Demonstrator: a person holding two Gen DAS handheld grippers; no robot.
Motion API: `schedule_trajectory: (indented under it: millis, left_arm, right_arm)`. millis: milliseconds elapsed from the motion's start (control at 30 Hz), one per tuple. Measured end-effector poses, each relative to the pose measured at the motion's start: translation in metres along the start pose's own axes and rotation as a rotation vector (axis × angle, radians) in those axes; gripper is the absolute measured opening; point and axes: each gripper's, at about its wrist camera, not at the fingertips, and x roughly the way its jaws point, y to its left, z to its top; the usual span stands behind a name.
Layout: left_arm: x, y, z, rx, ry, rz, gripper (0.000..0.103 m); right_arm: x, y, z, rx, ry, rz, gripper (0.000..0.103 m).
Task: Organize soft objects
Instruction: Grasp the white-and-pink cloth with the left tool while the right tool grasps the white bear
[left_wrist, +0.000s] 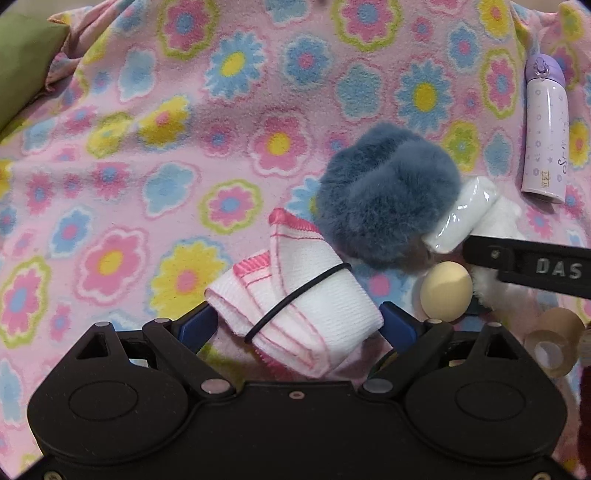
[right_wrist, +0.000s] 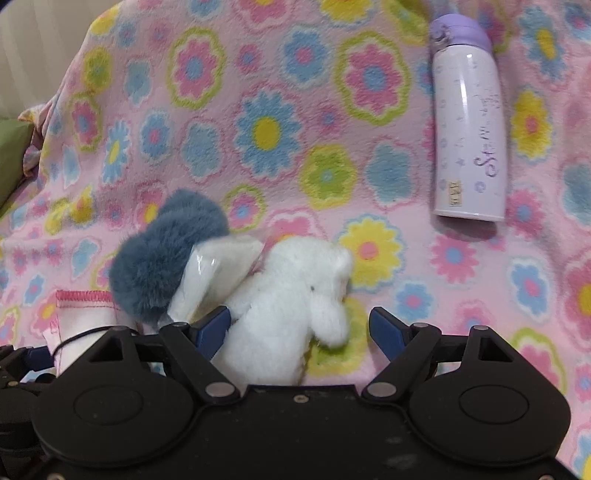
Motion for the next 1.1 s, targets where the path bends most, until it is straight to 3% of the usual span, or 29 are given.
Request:
schedule_trajectory:
  millis: [567, 667, 767, 800, 833, 1100]
  left_arm:
    - [0.0, 0.007, 0.007, -0.042, -0.011, -0.039, 0.093]
    - [0.003, 0.01, 0.008, -0.059, 0.01, -0.051, 0.09]
    - [0.003, 0.015, 0.01, -0.087, 0.011, -0.078, 0.087]
    - [0.003, 0.016, 0.01, -0.091, 0.011, -0.086, 0.084]
    - [0.002, 0.017, 0.01, -0.095, 0.006, -0.093, 0.083]
    - [-0.009, 0.018, 0.009, -0.086, -0.025, -0.139, 0.081]
  right_arm:
    - [0.016, 0.011, 0.007, -0.034, -0.001, -0.023, 0.082]
    - [0.015, 0.012, 0.007, -0.041, 0.001, 0.01, 0.06]
    - [0.013, 0.012, 0.006, -0.044, 0.001, 0.022, 0.054]
    - [0.011, 0.011, 0.005, -0.043, 0.001, 0.03, 0.043]
    - [0.009, 0.011, 0.005, -0.041, 0.002, 0.044, 0.04]
    - [-0.012, -0.002, -0.001, -0.005, -0.035, 0.034, 0.038]
